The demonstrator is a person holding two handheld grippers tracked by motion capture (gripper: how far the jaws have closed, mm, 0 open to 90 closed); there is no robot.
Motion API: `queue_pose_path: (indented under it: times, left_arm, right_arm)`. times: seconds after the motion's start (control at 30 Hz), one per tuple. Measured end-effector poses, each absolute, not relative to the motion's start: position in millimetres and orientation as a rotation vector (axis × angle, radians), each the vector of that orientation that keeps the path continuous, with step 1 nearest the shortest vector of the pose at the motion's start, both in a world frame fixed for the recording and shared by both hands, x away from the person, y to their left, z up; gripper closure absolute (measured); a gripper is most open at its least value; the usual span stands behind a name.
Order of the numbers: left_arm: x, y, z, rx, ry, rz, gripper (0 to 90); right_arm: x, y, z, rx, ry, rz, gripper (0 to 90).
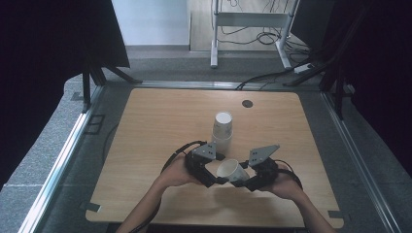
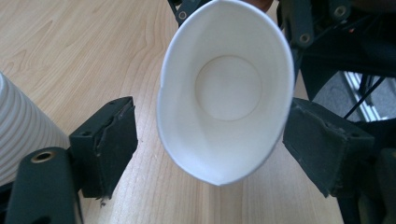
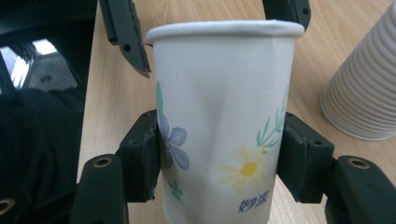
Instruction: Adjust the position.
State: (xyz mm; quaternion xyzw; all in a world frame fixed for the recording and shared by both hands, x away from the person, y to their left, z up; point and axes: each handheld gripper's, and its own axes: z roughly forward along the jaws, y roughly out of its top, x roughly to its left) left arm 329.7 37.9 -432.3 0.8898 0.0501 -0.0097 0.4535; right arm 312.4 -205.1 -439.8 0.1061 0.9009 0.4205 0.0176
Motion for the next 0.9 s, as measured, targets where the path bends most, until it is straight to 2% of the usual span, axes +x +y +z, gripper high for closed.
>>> queue_pose_path:
  times: [0.2,0.63,0.9]
  left_arm:
    - [332,41,-432,2.136,0.181,-0.06,15.4]
    - [334,35,-433,2.128,0.185,-0.079,14.5]
    - [334,32,-431,2.118,0.181,-0.074,21.9]
  right_arm:
    - [310,-208,-444,0.368,2.736,1.396,38.0]
    - [308,-212,-453,0.405,2.657,1.501,37.8]
    - [307,-209,-454,0.391,2.642,1.53,37.6]
